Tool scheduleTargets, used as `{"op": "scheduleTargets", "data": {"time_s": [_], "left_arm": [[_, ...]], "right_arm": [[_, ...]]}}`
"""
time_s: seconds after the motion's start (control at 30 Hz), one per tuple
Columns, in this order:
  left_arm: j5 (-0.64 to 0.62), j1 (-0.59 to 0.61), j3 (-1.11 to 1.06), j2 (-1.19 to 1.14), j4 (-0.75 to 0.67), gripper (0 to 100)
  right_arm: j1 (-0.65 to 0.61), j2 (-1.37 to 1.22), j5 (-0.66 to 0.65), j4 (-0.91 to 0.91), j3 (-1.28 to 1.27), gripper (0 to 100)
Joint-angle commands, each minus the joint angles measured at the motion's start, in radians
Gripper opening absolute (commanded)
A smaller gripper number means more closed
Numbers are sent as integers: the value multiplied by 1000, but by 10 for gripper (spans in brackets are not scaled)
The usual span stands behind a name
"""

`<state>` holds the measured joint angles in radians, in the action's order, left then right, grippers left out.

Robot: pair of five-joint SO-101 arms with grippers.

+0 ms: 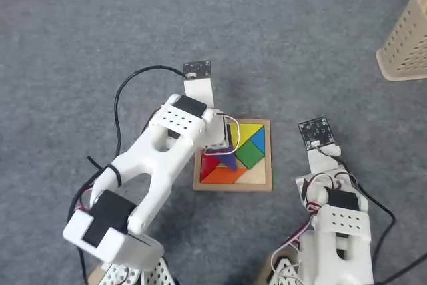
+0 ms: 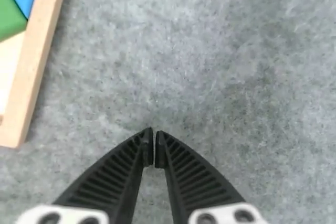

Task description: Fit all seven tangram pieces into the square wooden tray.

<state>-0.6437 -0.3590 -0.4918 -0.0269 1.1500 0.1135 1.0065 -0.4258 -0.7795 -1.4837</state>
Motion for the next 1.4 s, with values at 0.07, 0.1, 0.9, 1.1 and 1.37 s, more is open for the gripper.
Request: {"op": "scheduleTargets", "data": {"time_s": [0.07, 0.1, 0.9, 1.1, 1.37], "left_arm": [[-80, -18, -28, 5, -89, 171], [-80, -21, -41, 5, -107, 171], [114, -43, -81, 5, -143, 174], [189, -94, -81, 6, -143, 174], [281, -152, -64, 6, -146, 174]], "right_arm": [[13, 27, -12, 19, 9, 9], [13, 27, -12, 19, 9, 9], [13, 27, -12, 19, 9, 9], [13, 27, -11, 19, 9, 9], [13, 27, -11, 19, 9, 9]]}}
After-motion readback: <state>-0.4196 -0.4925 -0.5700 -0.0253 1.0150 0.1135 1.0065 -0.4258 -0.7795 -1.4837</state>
